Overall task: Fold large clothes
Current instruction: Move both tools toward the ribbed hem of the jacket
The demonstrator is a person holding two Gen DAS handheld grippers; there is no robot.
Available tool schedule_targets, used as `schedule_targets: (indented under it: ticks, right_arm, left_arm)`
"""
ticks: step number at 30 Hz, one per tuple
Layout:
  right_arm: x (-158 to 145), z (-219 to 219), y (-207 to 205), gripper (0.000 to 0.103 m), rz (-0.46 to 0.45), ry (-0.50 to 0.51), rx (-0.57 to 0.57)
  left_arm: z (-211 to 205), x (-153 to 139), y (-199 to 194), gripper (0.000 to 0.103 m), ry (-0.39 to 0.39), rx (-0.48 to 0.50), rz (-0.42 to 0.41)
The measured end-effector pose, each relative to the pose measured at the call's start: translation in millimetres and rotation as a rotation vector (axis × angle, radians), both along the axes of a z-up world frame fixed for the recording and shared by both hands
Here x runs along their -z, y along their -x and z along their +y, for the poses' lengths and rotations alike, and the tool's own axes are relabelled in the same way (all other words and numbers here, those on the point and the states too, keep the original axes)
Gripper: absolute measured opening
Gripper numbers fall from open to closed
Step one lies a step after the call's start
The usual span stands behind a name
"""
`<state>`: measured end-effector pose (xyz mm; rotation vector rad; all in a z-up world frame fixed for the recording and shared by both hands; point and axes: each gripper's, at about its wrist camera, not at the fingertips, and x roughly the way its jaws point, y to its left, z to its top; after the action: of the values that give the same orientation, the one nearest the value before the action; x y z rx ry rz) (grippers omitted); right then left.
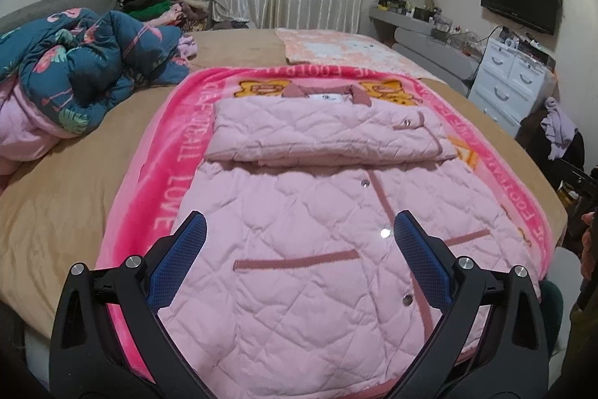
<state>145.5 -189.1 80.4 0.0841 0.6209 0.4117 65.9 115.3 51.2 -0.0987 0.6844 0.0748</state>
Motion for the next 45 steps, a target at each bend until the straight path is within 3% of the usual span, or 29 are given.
schedule_targets:
  ticks: [26, 33, 45]
  right_arm:
    - [68, -34, 9, 0.099, 0.143, 0.073, 0.026]
    - [83, -38, 10, 0.099, 0.171, 0.089, 0.033]
    - [92, -45, 16, 0.099, 0.190, 0.130, 0.031]
  left_arm:
    - [30, 66, 20, 0.094, -0.021, -0.088, 0.143]
    - [65, 86, 33, 0.094, 0.039, -0.137, 0.210]
    - [102, 109, 59, 0.094, 0.108, -0.129, 0.277]
